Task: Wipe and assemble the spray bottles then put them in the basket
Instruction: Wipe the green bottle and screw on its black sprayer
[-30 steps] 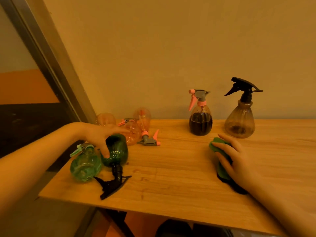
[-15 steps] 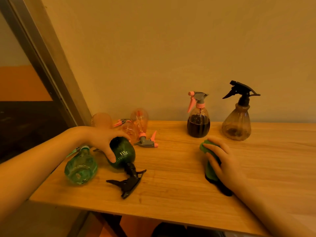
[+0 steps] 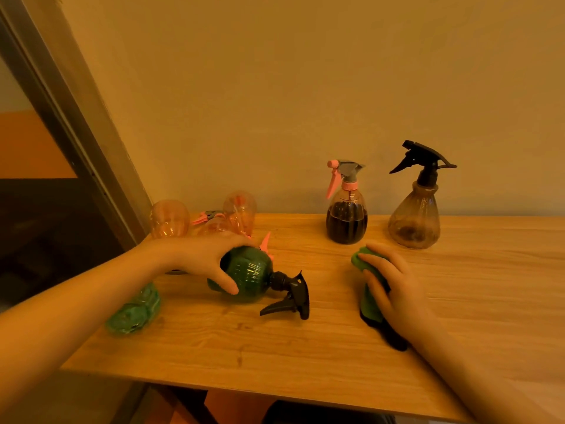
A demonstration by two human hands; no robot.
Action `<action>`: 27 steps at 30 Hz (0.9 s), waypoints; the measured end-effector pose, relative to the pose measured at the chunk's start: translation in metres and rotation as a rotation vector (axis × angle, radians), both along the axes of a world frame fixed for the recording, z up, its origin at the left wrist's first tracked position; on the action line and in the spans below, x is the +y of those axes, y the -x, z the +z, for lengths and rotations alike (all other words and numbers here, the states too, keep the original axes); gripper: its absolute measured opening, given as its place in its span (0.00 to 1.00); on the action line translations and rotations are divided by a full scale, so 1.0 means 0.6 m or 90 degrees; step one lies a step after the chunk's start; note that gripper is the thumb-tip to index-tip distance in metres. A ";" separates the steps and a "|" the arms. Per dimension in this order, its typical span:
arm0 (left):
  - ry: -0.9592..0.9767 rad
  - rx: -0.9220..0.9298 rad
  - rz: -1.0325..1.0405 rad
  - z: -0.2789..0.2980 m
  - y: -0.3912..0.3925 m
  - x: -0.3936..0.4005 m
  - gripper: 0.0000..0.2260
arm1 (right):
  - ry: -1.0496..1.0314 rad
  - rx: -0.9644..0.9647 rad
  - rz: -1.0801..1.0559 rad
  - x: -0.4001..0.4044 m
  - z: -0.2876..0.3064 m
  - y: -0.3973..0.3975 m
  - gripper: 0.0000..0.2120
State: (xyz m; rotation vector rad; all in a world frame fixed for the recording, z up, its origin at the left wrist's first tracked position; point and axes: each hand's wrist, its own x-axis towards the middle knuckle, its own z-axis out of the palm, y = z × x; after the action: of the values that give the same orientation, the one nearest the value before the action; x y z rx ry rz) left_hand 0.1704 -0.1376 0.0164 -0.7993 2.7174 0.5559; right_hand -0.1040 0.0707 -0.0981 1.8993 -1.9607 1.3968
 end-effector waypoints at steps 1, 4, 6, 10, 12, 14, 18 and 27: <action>0.009 0.003 -0.009 0.001 0.002 -0.003 0.38 | -0.003 -0.010 -0.001 0.000 0.001 0.000 0.17; 0.063 0.021 -0.031 -0.003 0.015 -0.002 0.38 | 0.006 -0.013 -0.001 0.000 0.003 0.000 0.17; 0.096 0.037 -0.039 -0.010 0.030 -0.002 0.40 | 0.013 -0.022 -0.002 -0.001 0.003 0.001 0.17; 0.134 0.080 -0.050 -0.020 0.070 0.003 0.41 | 0.020 -0.023 -0.024 -0.002 0.004 -0.001 0.19; 0.139 0.096 -0.048 -0.027 0.088 0.004 0.41 | 0.025 -0.023 -0.028 -0.003 0.003 -0.001 0.18; 0.130 0.101 -0.045 -0.033 0.102 0.003 0.41 | 0.026 -0.026 -0.028 -0.003 0.001 0.001 0.18; 0.129 0.097 -0.047 -0.037 0.117 0.001 0.42 | 0.008 -0.029 -0.002 -0.002 0.000 0.001 0.18; 0.122 0.106 -0.047 -0.042 0.111 0.000 0.42 | 0.008 -0.027 0.041 -0.053 0.011 -0.036 0.17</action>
State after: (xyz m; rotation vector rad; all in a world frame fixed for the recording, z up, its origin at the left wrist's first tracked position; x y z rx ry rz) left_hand 0.1040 -0.1379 -0.0091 -0.7231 2.9748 0.3654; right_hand -0.0821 0.0388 -0.0914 1.9602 -1.9200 1.4747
